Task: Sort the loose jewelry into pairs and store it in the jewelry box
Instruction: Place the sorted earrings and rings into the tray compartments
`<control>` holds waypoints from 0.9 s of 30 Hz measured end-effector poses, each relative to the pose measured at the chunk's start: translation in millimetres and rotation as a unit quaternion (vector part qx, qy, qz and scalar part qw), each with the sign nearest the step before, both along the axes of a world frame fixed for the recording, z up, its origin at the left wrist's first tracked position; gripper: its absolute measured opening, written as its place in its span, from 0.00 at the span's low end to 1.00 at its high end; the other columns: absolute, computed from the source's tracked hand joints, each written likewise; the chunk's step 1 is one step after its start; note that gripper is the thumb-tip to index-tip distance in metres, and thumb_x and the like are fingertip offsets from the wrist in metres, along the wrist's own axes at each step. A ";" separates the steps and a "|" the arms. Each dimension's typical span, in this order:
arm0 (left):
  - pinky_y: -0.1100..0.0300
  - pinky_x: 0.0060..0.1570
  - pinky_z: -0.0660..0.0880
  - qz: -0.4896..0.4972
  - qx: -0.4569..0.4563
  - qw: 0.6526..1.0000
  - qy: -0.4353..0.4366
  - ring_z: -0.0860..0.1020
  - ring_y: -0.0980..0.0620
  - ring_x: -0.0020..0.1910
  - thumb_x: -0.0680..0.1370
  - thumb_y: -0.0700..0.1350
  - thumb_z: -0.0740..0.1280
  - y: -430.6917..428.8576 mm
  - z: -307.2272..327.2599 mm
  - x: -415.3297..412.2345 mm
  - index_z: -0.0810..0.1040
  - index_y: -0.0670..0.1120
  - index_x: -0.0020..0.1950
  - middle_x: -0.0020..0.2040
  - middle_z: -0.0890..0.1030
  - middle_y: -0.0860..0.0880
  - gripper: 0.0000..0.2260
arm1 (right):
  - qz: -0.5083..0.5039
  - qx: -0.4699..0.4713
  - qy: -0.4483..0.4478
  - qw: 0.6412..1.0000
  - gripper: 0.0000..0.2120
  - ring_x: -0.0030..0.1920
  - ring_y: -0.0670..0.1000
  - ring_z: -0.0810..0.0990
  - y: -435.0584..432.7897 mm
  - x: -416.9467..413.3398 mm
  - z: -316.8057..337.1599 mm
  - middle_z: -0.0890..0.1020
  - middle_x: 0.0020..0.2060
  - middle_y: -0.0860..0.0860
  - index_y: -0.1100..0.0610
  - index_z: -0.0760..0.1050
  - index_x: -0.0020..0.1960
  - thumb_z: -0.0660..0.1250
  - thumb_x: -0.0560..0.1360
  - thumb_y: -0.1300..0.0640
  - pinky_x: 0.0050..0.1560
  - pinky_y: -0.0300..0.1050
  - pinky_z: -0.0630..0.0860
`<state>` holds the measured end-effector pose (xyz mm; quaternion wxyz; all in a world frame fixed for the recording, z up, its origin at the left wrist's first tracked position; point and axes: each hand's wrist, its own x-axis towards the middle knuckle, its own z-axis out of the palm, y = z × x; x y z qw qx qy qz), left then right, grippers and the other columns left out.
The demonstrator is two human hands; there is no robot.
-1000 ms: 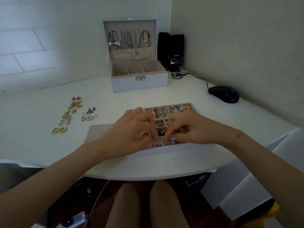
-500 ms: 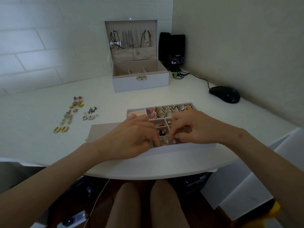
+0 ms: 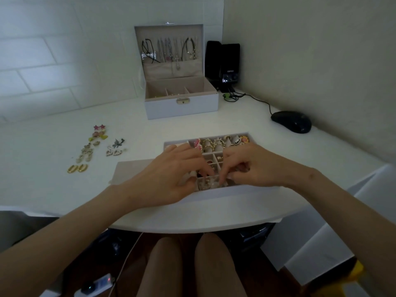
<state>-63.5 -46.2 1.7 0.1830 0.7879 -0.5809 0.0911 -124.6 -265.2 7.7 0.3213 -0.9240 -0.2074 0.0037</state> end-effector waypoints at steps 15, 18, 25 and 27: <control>0.54 0.46 0.67 -0.029 0.083 0.995 -0.045 0.67 0.55 0.48 0.71 0.44 0.56 -0.1 -4.4 -3.4 0.79 0.54 0.59 0.52 0.75 0.53 0.20 | -0.029 0.046 -0.036 0.998 0.13 0.34 0.44 0.74 -3.2 -0.1 -0.7 0.78 0.33 0.40 0.51 0.84 0.43 0.65 0.70 0.67 0.35 0.31 0.68; 0.52 0.46 0.68 -0.025 0.070 0.997 -0.025 0.67 0.57 0.48 0.70 0.45 0.57 2.4 -0.2 -2.6 0.80 0.53 0.56 0.51 0.78 0.56 0.19 | -0.029 0.014 -0.028 0.999 0.13 0.36 0.44 0.74 0.5 1.8 -4.0 0.77 0.35 0.40 0.48 0.83 0.45 0.64 0.70 0.62 0.37 0.32 0.68; 0.56 0.46 0.65 -0.028 0.060 0.995 -0.074 0.68 0.57 0.46 0.70 0.45 0.58 5.9 3.4 -1.6 0.82 0.52 0.49 0.48 0.80 0.57 0.15 | -0.035 0.005 -0.028 0.999 0.13 0.35 0.43 0.74 -0.9 2.0 -4.4 0.75 0.33 0.40 0.49 0.83 0.43 0.65 0.71 0.65 0.37 0.32 0.67; 0.55 0.46 0.65 -0.026 0.070 0.993 -0.087 0.69 0.56 0.47 0.70 0.46 0.58 5.1 3.9 -2.1 0.82 0.52 0.50 0.50 0.79 0.56 0.15 | -0.031 0.007 -0.041 0.999 0.13 0.35 0.44 0.74 1.2 3.0 -4.5 0.76 0.34 0.40 0.50 0.83 0.44 0.64 0.71 0.65 0.36 0.31 0.67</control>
